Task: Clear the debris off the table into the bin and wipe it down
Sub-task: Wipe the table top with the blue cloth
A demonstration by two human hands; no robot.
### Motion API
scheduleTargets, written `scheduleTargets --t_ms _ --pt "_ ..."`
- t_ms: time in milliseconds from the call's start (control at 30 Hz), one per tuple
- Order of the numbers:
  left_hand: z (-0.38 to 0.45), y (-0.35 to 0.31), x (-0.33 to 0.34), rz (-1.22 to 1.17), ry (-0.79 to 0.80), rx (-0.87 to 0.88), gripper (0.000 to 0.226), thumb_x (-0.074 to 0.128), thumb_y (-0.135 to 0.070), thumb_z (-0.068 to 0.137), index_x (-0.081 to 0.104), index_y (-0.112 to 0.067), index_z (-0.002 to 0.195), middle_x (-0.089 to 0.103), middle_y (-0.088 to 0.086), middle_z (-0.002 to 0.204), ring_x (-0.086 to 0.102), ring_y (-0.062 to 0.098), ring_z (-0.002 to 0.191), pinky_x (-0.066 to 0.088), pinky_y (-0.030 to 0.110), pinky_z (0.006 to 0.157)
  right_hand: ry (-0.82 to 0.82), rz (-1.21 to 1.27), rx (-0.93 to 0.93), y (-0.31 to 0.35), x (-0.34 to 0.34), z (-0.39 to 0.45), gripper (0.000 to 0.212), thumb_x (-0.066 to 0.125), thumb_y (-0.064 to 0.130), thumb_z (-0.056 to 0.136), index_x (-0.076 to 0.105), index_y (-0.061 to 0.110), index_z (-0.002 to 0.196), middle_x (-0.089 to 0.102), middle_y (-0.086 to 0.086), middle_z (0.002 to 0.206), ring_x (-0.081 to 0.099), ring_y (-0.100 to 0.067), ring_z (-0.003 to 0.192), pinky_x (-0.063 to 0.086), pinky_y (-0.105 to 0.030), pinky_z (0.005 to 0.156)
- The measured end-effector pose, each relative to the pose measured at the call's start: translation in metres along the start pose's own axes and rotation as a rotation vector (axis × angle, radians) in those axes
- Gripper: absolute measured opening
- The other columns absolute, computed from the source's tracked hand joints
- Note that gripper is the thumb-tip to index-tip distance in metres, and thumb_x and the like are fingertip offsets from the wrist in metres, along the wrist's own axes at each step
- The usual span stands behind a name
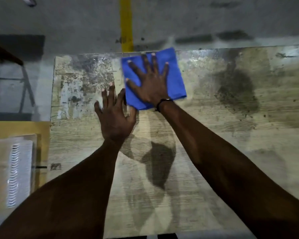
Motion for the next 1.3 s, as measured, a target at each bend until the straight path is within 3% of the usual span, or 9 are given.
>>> scheduleTargets --t_ms 100,267,400,600,700,933,1033,1200,1300 --pt "-0.001 0.000 0.001 -0.001 -0.013 0.016 0.066 0.047 -0.053 0.097 0.043 -0.030 0.158 0.024 0.003 0.175 0.017 0.030 0.162 0.015 0.062 0.126 0.001 0.014 -0.105 -0.014 0.000 0.002 0.071 0.023 0.079 0.096 0.032 0.052 0.161 0.022 0.003 0.176 0.012 -0.029 0.164 0.005 -0.068 0.125" --pt "-0.002 -0.003 -0.001 -0.004 -0.007 0.001 0.065 0.044 -0.053 0.098 0.039 -0.034 0.160 0.020 0.001 0.176 0.014 0.028 0.163 0.012 0.062 0.127 -0.123 -0.031 0.406 -0.149 -0.033 0.001 0.073 0.026 0.081 0.094 0.032 0.052 0.161 0.024 0.003 0.175 0.015 -0.030 0.163 0.006 -0.071 0.124" --pt "-0.002 -0.003 -0.001 -0.003 -0.021 -0.002 0.065 0.045 -0.052 0.099 0.039 -0.034 0.161 0.020 0.001 0.176 0.014 0.028 0.163 0.013 0.063 0.127 -0.097 -0.018 0.615 -0.151 -0.035 0.008 0.073 0.026 0.076 0.097 0.033 0.046 0.163 0.020 -0.005 0.176 0.007 -0.036 0.164 0.002 -0.076 0.122" --pt "-0.001 -0.003 0.001 0.026 -0.023 -0.001 0.066 0.044 -0.053 0.096 0.042 -0.031 0.159 0.023 0.002 0.175 0.016 0.029 0.162 0.015 0.062 0.126 0.029 0.003 0.101 -0.019 -0.004 0.043 0.072 0.031 0.079 0.098 0.028 0.049 0.163 0.031 -0.003 0.172 0.011 -0.037 0.163 -0.003 -0.074 0.123" --pt "-0.001 -0.001 0.001 0.030 -0.026 0.002 0.067 0.043 -0.054 0.096 0.043 -0.030 0.158 0.022 0.001 0.175 0.016 0.028 0.163 0.015 0.061 0.125 0.045 -0.008 -0.051 -0.006 0.000 0.041 0.072 0.031 0.080 0.098 0.024 0.052 0.163 0.031 0.000 0.172 0.015 -0.033 0.163 0.000 -0.072 0.124" --pt "-0.001 -0.004 -0.002 0.007 -0.005 0.003 0.066 0.046 -0.051 0.099 0.037 -0.033 0.161 0.018 0.002 0.176 0.012 0.029 0.163 0.013 0.064 0.126 -0.136 -0.021 0.369 -0.161 -0.037 -0.007 0.070 0.028 0.080 0.099 0.030 0.050 0.162 0.028 0.001 0.174 0.016 -0.033 0.163 0.008 -0.075 0.122" --pt "-0.001 -0.004 -0.002 -0.014 -0.004 0.002 0.065 0.051 -0.047 0.099 0.038 -0.033 0.161 0.018 0.001 0.176 0.010 0.027 0.164 0.012 0.064 0.126 -0.119 -0.008 0.451 -0.157 -0.034 -0.026 0.071 0.026 0.078 0.100 0.025 0.047 0.165 0.019 -0.003 0.177 0.010 -0.038 0.163 0.006 -0.078 0.121" --pt "-0.002 -0.004 -0.003 -0.015 -0.012 0.009 0.066 0.049 -0.049 0.097 0.040 -0.032 0.160 0.020 0.002 0.176 0.013 0.028 0.163 0.014 0.063 0.126 -0.089 -0.059 0.045 -0.075 -0.012 -0.085 0.069 0.030 0.077 0.101 0.029 0.048 0.164 0.018 0.001 0.177 0.010 -0.032 0.164 0.006 -0.072 0.123" --pt "-0.001 -0.003 -0.002 -0.004 -0.017 0.013 0.066 0.050 -0.049 0.097 0.041 -0.032 0.160 0.020 0.002 0.176 0.014 0.029 0.163 0.014 0.063 0.126 -0.075 -0.036 -0.028 -0.074 -0.012 -0.100 0.067 0.035 0.077 0.101 0.031 0.050 0.162 0.019 0.005 0.176 0.011 -0.028 0.164 0.007 -0.070 0.124"
Point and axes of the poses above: each hand's wrist, its own z-axis towards the middle knuckle, its own x-axis out of the palm, y = z × x, the point moved 3 cm from there along z, towards the middle knuckle
